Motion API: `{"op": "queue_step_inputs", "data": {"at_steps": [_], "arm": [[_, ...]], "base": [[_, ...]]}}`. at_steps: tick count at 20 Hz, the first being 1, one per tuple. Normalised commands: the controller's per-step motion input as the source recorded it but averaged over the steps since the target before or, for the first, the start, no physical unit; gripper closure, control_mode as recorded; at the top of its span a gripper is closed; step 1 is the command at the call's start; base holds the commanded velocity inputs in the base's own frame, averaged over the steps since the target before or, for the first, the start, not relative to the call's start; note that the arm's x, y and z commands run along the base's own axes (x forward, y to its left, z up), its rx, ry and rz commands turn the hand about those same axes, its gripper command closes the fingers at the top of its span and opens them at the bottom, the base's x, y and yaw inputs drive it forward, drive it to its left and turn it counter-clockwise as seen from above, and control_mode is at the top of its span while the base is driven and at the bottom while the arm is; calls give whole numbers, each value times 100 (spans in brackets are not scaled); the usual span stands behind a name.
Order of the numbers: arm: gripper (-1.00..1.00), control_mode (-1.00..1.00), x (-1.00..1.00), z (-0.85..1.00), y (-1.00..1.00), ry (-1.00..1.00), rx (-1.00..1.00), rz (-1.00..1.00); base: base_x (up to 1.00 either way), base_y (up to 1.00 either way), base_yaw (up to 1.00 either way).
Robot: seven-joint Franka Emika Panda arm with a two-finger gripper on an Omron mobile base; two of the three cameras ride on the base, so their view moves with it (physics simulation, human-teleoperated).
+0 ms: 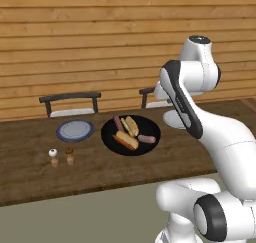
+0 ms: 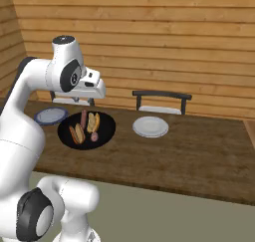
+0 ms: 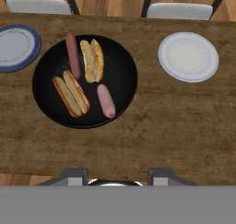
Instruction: Place one bun and one sausage from the bowl on each plate.
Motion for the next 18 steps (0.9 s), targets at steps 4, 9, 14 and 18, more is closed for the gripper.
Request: {"op": "queue_step_inputs", "data": {"at_steps": [4,9,14,18], "arm": [[-100,100,0,0,0,0,0,0],[-100,100,0,0,0,0,0,0],[-100,100,0,0,0,0,0,0],[-100,100,0,0,0,0,0,0]], "base": [[-20,9,0],[-7,66,0],[46,18,-5],[74,-14,-2]]}}
